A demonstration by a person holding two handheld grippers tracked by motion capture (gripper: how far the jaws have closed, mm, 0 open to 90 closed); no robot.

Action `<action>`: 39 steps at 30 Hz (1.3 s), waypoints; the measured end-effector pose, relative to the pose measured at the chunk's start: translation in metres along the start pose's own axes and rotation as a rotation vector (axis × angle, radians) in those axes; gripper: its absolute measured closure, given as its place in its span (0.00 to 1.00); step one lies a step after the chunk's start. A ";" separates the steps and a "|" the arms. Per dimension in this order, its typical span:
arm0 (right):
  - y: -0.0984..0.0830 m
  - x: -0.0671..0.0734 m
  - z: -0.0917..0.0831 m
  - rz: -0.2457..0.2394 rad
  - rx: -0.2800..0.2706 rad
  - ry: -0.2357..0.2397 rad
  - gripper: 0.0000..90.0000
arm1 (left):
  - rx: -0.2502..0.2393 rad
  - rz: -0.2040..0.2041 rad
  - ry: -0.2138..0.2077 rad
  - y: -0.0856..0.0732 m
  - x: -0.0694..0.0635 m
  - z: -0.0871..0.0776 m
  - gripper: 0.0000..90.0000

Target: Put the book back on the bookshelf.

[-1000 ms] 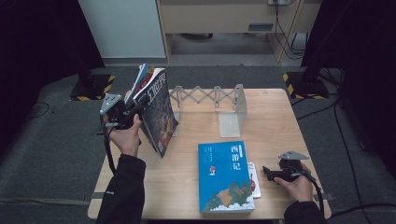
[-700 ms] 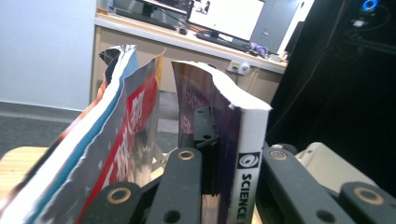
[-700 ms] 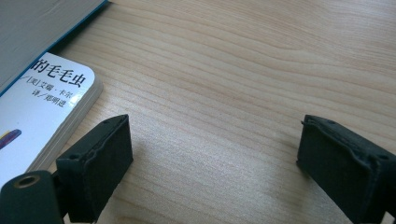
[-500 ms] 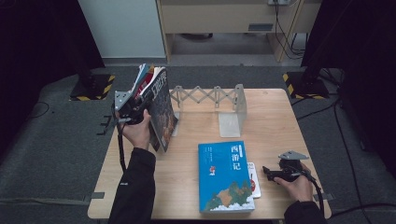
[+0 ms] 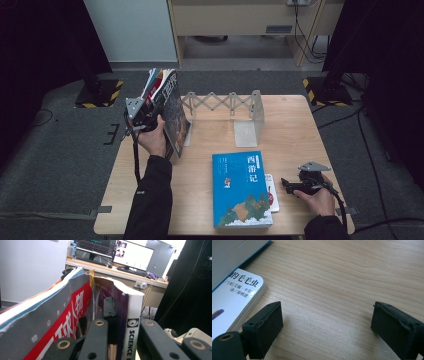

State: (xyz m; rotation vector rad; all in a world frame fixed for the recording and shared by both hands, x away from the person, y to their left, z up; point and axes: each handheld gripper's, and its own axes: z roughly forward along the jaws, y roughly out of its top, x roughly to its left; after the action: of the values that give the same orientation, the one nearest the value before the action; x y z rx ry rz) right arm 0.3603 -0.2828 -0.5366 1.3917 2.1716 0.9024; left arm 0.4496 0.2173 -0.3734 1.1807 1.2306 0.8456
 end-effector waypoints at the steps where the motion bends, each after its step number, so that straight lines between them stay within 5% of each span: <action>1: 0.000 0.000 0.000 0.000 -0.003 -0.002 0.12 | -0.005 0.004 0.005 -0.001 0.000 0.000 0.91; 7: 0.000 0.000 0.000 0.000 -0.004 0.000 0.12 | -0.020 -0.006 0.006 -0.007 0.005 -0.003 0.91; 16: 0.000 0.000 0.000 0.001 -0.006 -0.001 0.12 | 0.151 0.017 -0.042 -0.004 0.013 -0.015 0.90; 24: 0.000 0.000 0.000 0.001 -0.006 -0.001 0.12 | 0.241 0.042 -0.053 0.005 0.019 -0.024 0.90; 32: 0.000 0.000 0.000 0.000 -0.006 -0.001 0.11 | 0.279 0.037 -0.038 0.006 0.018 -0.021 0.82; 39: 0.000 0.000 0.001 0.001 -0.008 -0.003 0.11 | 0.292 -0.003 -0.041 0.006 0.019 -0.016 0.91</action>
State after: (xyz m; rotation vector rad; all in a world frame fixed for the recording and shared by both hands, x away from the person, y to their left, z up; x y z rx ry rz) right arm 0.3602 -0.2825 -0.5373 1.3894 2.1634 0.9073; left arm 0.4379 0.2396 -0.3710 1.4211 1.3531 0.6494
